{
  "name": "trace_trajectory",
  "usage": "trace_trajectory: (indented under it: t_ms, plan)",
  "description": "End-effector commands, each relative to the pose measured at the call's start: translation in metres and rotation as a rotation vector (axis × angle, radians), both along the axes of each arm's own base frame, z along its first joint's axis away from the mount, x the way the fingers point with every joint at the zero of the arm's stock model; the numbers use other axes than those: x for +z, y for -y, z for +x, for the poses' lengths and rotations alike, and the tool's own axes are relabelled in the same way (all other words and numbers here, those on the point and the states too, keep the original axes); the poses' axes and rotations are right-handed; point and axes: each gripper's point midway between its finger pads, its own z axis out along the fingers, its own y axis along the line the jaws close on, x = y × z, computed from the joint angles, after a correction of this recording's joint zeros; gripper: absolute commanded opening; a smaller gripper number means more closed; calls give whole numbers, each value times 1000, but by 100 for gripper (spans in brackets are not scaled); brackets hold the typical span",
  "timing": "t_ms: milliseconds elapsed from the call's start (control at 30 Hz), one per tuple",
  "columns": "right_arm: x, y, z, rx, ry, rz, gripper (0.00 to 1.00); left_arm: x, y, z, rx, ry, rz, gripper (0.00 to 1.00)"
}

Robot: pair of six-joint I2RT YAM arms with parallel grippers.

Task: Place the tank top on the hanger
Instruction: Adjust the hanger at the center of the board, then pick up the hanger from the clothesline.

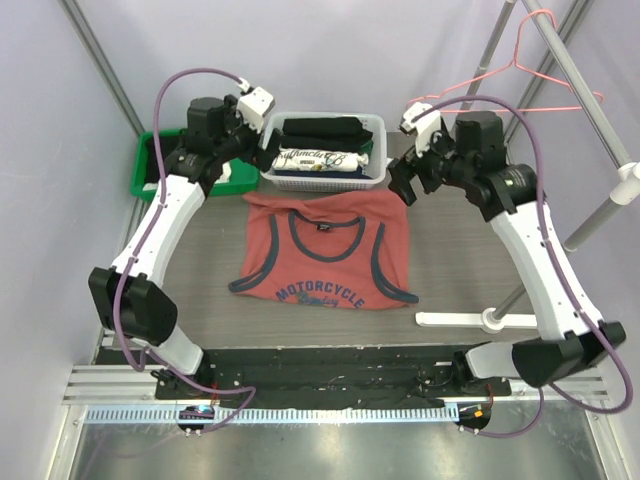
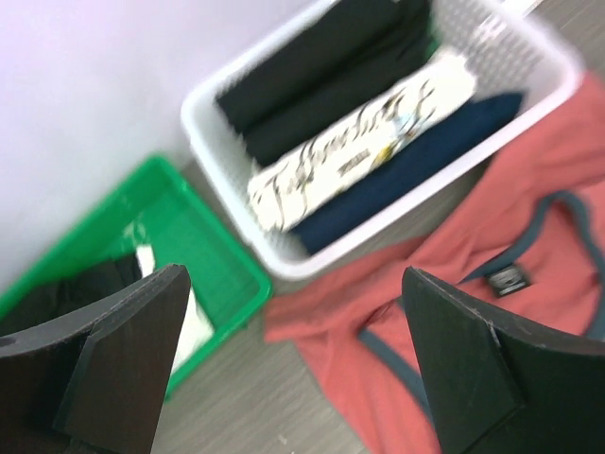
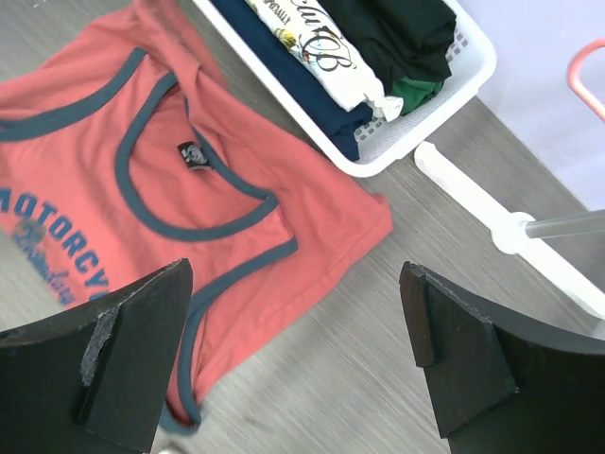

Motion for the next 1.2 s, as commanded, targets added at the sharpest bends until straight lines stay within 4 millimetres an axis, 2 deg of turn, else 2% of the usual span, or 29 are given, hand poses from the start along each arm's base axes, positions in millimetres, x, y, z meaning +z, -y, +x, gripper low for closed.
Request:
trace_trajectory:
  t_ms: [0,33,67,100,133,167,200,267,300,333,367,400,433,467,500,533,567,600,633,667,700,733,767,800,833,900,1033,1167]
  plan:
    - [-6,9,-39,63,-5,-54,100,56,49,-25,-182,33,-76,100]
    - [-2,14,-48,76,34,-79,100,54,63,-23,-216,25,-74,100]
    - [-7,18,-54,83,41,-100,100,78,69,-21,-233,75,-82,100]
    - [-29,23,-59,83,8,-131,100,82,75,-20,-253,88,-69,100]
    - [-31,32,-65,67,35,-164,100,85,86,-19,-280,98,-59,100]
    - [-39,37,-65,53,37,-192,100,99,95,-10,-293,137,-64,100]
    - [-62,43,-69,46,-3,-226,100,101,106,-7,-313,146,-68,100]
    - [-75,59,-70,2,13,-296,100,114,122,7,-345,193,-87,100]
    - [-93,64,-73,-9,-16,-326,100,124,132,10,-366,232,-114,100]
    - [-98,70,-73,-29,-10,-347,100,129,139,12,-388,253,-127,100]
    - [-101,77,-74,-47,-1,-378,100,115,151,23,-408,235,-132,100]
    - [-115,82,-77,-56,-22,-399,100,132,158,23,-427,276,-158,99]
    - [-116,84,-76,-66,-9,-405,100,139,168,25,-457,294,-213,100]
    - [-119,88,-78,-78,-1,-417,100,142,175,27,-476,302,-244,100]
    - [-131,90,-82,-74,-19,-432,100,136,185,36,-495,296,-271,100]
    - [-133,97,-81,-102,-12,-458,100,146,194,35,-523,309,-337,100]
    - [-136,101,-81,-113,-15,-470,100,147,200,37,-548,312,-365,100]
    - [-143,105,-83,-121,-26,-487,100,134,209,45,-573,299,-385,100]
    - [-146,107,-84,-123,-28,-491,100,134,214,46,-597,308,-411,100]
    - [-148,110,-84,-133,-31,-496,100,147,221,42,-654,364,-459,100]
    - [-153,111,-86,-133,-38,-497,100,145,225,43,-672,362,-493,100]
    - [-155,112,-86,-137,-40,-496,100,133,231,50,-681,348,-519,100]
    - [-156,112,-85,-140,-41,-496,100,146,233,47,-706,384,-588,100]
    - [-159,113,-86,-141,-48,-497,100,146,237,44,-734,397,-607,100]
    - [-160,113,-85,-142,-46,-497,100,137,242,48,-752,396,-626,100]
    - [-162,115,-84,-148,-50,-501,100,140,250,38,-809,435,-668,100]
    - [-165,114,-84,-151,-62,-490,100,120,271,38,-849,423,-687,100]
    - [-166,112,-84,-150,-67,-479,100,117,286,29,-873,454,-715,100]
